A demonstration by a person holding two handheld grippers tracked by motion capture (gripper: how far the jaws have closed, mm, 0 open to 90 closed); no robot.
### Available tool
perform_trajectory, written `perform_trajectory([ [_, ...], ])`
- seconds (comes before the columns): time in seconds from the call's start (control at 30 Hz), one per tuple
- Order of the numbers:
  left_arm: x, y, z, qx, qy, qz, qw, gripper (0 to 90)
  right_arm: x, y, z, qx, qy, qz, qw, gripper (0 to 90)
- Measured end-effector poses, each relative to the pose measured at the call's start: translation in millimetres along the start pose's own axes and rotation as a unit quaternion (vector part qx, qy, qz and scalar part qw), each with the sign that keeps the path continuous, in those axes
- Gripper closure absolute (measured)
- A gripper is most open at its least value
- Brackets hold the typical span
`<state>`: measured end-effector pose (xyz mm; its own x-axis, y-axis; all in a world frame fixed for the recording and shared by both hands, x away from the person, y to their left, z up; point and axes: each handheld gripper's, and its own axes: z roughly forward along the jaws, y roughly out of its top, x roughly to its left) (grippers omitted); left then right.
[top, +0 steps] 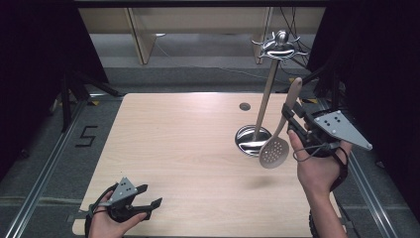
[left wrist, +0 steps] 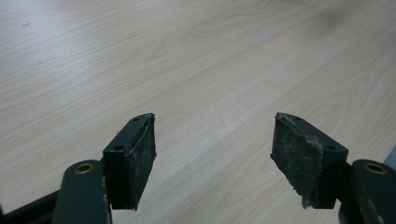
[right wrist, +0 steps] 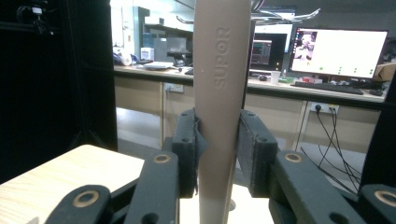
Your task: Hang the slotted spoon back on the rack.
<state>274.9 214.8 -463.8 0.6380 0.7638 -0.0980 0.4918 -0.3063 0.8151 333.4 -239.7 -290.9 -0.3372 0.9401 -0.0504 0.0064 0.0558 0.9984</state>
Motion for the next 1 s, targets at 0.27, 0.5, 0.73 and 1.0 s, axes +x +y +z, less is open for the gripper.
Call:
perform_trajectory([
  [0.27,1.5,-2.3,3.7,0.009,-0.027,-0.001,0.9996,32.4,0.2,0.5,1.9,0.003,-0.003,0.006,1.0,71.0],
  [0.5,2.4,-2.7,3.2,0.002,-0.016,-0.005,0.9999,31.4,1.1,4.7,7.8,0.006,-0.01,0.005,0.9999,71.0],
  [0.73,2.3,-4.1,5.0,-0.002,-0.017,-0.014,0.9998,28.7,1.5,10.2,18.3,0.012,-0.016,-0.003,0.9998,71.0],
  [1.0,3.5,-3.8,3.8,0.0,-0.018,-0.015,0.9997,28.4,1.8,13.1,28.2,0.021,-0.021,-0.001,0.9996,71.0],
])
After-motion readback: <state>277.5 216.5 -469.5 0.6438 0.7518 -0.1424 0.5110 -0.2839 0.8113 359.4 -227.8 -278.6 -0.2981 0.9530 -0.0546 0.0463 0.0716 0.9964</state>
